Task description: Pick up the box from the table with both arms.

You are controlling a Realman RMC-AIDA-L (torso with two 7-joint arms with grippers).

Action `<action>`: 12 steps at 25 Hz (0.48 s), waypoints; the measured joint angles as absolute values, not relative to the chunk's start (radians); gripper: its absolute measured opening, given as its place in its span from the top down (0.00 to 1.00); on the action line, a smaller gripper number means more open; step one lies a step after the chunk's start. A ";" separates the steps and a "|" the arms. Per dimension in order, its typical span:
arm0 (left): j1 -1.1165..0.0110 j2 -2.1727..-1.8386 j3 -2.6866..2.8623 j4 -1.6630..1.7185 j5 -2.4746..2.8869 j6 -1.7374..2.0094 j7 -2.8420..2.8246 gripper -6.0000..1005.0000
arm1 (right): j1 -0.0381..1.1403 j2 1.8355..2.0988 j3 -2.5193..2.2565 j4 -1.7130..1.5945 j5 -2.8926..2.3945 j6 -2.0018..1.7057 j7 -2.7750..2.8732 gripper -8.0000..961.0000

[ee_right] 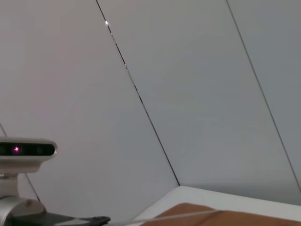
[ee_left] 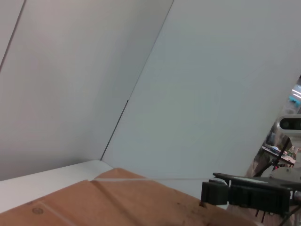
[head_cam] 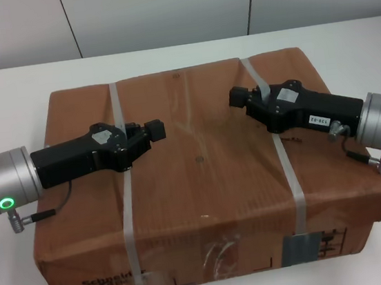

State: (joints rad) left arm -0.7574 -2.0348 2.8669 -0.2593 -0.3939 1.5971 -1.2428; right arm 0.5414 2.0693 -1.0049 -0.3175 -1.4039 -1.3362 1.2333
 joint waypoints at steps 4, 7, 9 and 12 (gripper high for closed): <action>-0.757 -2.036 2.867 -0.259 -0.395 1.597 -1.242 0.94 | 0.541 2.069 -1.005 -0.318 -1.402 -1.336 1.233 0.95; -0.756 -2.036 2.867 -0.259 -0.396 1.597 -1.238 0.94 | 0.541 2.069 -1.005 -0.318 -1.402 -1.336 1.233 0.95; -0.756 -2.037 2.866 -0.259 -0.398 1.597 -1.236 0.94 | 0.541 2.069 -1.005 -0.318 -1.401 -1.336 1.233 0.95; -0.754 -2.037 2.866 -0.259 -0.400 1.597 -1.236 0.94 | 0.541 2.069 -1.005 -0.318 -1.401 -1.336 1.233 0.95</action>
